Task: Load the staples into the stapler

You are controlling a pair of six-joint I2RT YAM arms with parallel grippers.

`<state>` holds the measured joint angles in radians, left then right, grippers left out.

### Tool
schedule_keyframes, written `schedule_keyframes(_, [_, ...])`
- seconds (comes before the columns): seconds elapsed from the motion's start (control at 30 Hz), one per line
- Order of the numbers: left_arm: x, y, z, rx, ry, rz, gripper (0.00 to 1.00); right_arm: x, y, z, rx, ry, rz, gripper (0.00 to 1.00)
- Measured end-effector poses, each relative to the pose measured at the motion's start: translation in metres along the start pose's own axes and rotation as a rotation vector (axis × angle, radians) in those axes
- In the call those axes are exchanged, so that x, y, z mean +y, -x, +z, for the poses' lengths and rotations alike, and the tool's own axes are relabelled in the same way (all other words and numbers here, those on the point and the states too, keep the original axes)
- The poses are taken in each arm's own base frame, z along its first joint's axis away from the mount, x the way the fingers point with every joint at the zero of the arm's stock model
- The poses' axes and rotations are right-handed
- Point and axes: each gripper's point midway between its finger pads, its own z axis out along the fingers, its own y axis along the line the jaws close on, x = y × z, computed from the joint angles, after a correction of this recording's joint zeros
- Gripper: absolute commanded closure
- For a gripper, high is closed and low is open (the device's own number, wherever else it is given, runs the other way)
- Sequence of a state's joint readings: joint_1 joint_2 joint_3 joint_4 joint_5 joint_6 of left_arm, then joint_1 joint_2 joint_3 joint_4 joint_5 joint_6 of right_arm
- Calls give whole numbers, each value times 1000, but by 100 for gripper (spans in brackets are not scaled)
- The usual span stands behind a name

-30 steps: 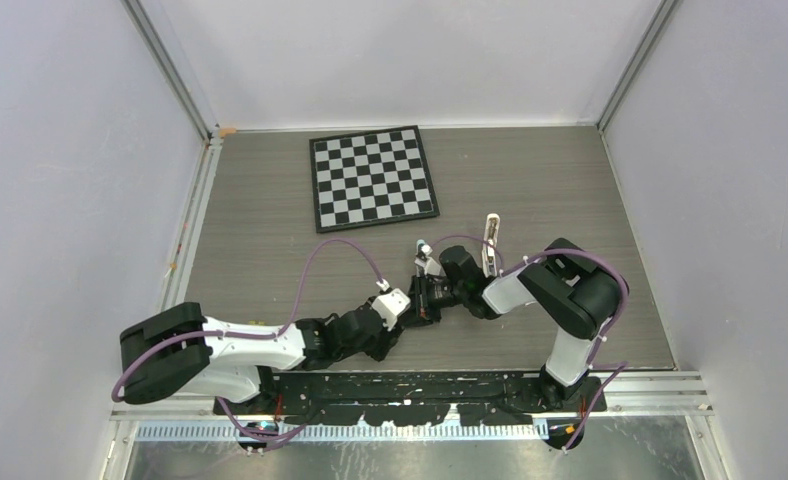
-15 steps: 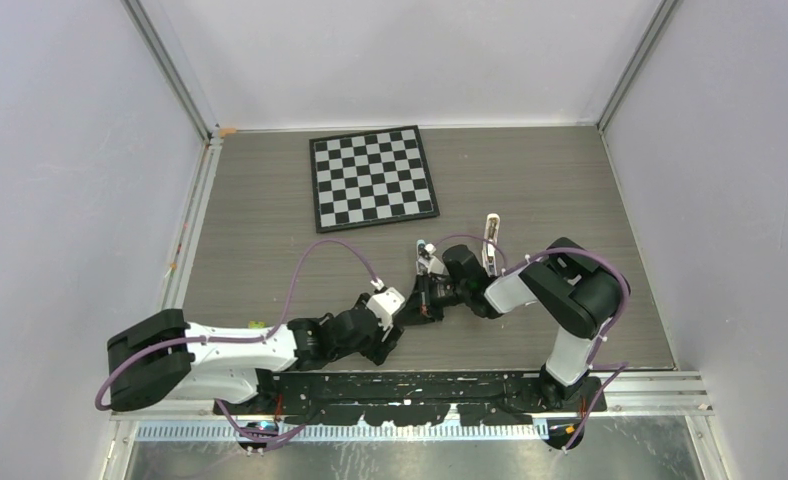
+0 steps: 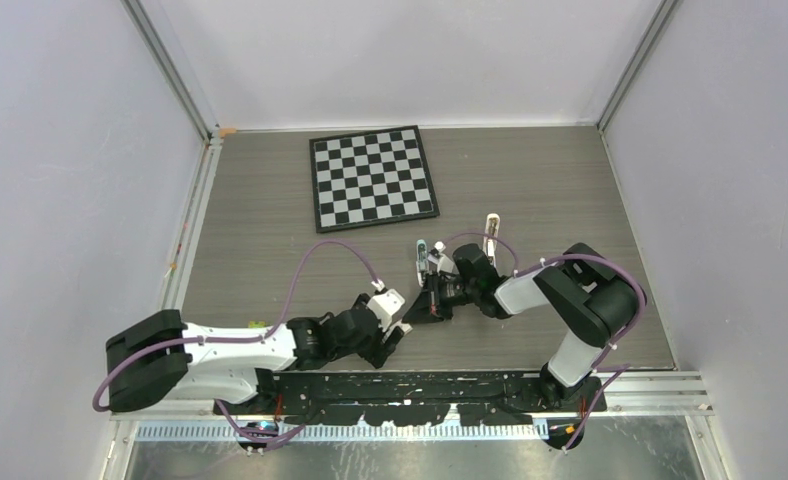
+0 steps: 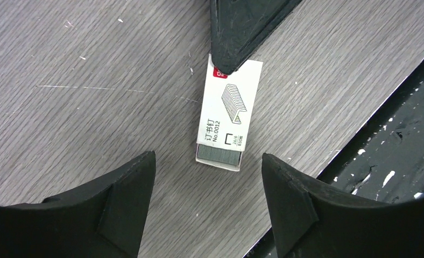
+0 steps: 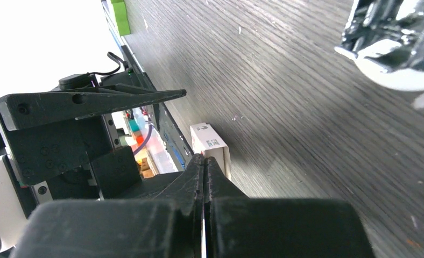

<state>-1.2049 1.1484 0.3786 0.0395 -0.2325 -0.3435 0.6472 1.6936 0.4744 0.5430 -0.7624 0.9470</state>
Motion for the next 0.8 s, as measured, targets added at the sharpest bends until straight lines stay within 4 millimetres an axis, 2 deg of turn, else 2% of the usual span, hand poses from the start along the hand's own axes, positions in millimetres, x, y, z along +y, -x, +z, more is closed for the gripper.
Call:
schedule_keyframes(0.37, [-3, -4, 11, 57, 8, 25, 30, -3, -3, -4, 1, -3, -6, 99])
schedule_keyframes(0.47, [-3, -3, 13, 61, 10, 27, 36, -2, -3, -5, -1, 0, -14, 99])
schedule_keyframes(0.6, [-4, -2, 14, 64, 10, 30, 39, -2, -3, -5, 1, -2, -15, 99])
schedule_keyframes(0.73, [-5, -3, 13, 73, 4, 31, 50, -4, -3, -6, 0, -7, -11, 99])
schedule_keyframes(0.8, [-6, -3, 12, 84, 0, 33, 52, -5, -3, -7, 0, -12, -6, 99])
